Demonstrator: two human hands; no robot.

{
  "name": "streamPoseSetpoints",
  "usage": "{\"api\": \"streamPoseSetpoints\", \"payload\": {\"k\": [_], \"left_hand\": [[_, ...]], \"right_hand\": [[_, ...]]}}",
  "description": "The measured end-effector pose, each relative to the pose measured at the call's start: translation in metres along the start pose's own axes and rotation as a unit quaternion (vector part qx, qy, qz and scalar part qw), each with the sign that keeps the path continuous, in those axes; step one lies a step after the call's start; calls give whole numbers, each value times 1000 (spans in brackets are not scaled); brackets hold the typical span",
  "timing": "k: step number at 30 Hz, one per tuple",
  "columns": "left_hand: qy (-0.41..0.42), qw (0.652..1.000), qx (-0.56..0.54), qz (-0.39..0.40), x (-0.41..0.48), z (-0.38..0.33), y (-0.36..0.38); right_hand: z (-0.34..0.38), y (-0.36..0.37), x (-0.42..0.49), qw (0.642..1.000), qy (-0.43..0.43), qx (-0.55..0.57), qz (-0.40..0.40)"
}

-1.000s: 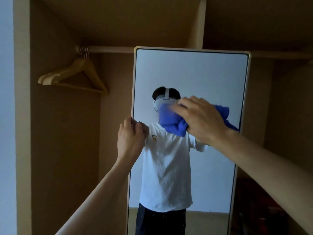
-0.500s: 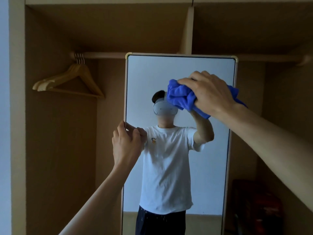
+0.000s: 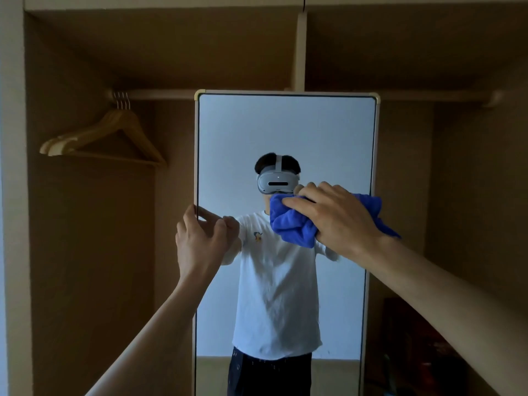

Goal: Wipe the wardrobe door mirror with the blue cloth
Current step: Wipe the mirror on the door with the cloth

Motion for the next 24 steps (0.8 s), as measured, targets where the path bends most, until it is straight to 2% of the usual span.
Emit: {"api": "streamPoseSetpoints", "payload": {"k": [4,12,24], "left_hand": [[5,1000,7,1,-1,0,-1],[-9,1000,7,-9,0,2,5],[-27,999,3,-19,-2,3,14]], "right_hand": [[-17,-16,5,1000,18,6,-8],[-87,-69,19,991,95,-17,-89],[-51,-13,-27,998,45,32,-39]]}}
Point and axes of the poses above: each hand's wrist, its own x-axis towards the middle knuckle, its own y-axis out of the palm, z = x × y, the point moved 10 cm from there along x, towards the middle knuckle, and after that the axes turned 8 degrees about z, right-handed, at the moved point
